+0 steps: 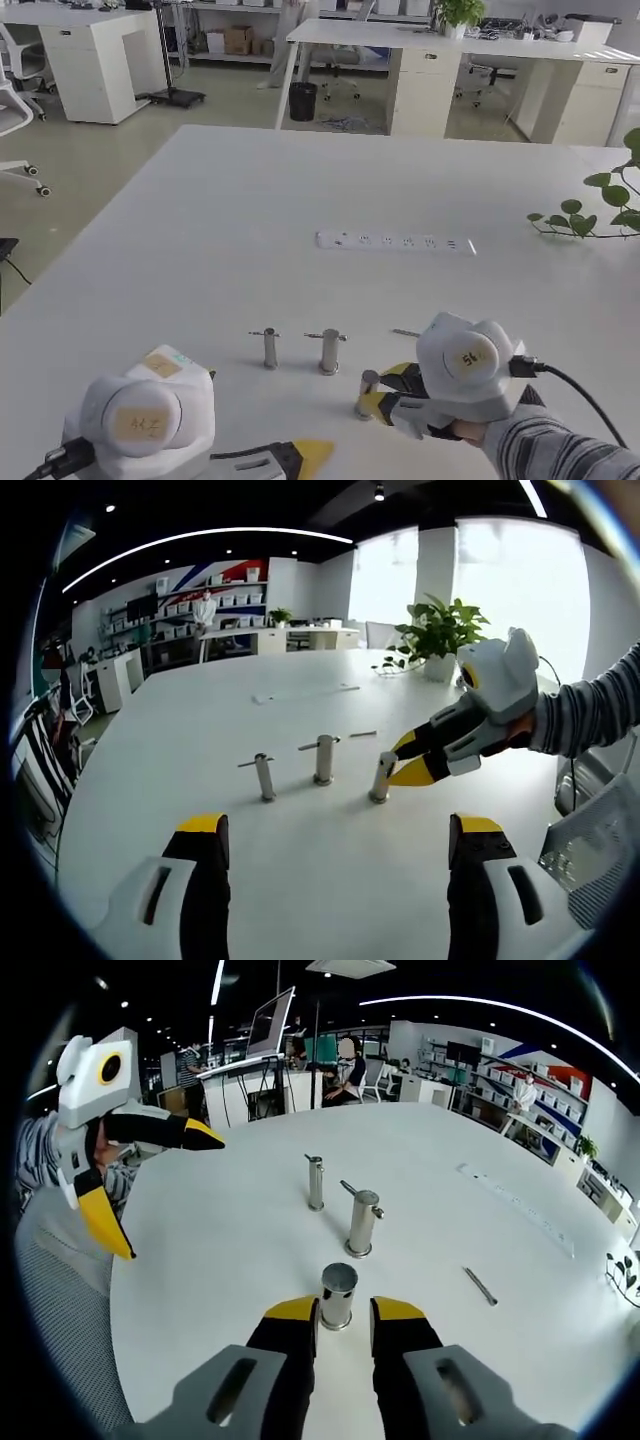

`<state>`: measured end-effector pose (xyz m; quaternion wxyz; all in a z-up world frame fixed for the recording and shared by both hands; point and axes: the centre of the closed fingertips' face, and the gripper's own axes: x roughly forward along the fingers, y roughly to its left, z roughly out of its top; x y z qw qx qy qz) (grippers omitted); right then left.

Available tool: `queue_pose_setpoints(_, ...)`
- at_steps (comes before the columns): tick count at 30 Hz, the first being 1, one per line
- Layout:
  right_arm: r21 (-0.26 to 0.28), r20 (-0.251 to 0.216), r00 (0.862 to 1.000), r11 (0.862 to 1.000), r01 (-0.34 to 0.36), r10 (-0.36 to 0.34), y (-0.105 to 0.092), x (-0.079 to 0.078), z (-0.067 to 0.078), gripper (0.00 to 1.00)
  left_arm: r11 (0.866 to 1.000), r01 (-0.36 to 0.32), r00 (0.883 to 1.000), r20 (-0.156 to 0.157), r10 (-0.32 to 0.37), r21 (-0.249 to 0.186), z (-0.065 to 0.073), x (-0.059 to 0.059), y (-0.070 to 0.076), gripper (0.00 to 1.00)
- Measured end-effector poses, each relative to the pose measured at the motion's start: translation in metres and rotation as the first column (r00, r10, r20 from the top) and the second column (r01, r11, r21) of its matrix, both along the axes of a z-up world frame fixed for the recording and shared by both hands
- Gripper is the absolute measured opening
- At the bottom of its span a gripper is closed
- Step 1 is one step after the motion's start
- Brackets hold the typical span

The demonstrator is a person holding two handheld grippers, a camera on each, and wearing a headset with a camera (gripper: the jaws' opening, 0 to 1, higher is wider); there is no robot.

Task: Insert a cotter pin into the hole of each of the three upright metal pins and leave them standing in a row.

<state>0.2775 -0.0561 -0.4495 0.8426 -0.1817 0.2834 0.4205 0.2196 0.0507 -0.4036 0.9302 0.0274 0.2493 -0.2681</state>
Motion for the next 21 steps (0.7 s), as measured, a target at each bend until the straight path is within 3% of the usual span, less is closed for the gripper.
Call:
queue_pose_setpoints(4,-0.007,-0.006,1.0,1.0,-0.019,0.019,-0.009,-0.003,0.001,0.17,1.0,-0.003,1.0,0.002,0.003,-0.004,0.0,0.0,0.0,0.9)
queue_pose_setpoints(6,-0.047,0.004,0.999,0.998,-0.039,0.04,-0.017,-0.003,-0.001,0.17,1.0,-0.005,1.0,0.005,0.005,-0.016,0.001,0.001,-0.002,0.9)
queue_pose_setpoints(11,-0.085,0.0,0.999,0.995,-0.05,0.051,-0.032,0.002,-0.002,0.18,1.0,-0.005,1.0,0.008,0.005,-0.012,0.0,0.002,-0.003,0.9)
queue_pose_setpoints(21,-0.167,-0.031,0.999,0.986,-0.019,0.014,-0.065,0.045,0.001,0.22,1.0,-0.018,1.0,0.01,0.018,0.006,-0.003,0.004,-0.001,0.94)
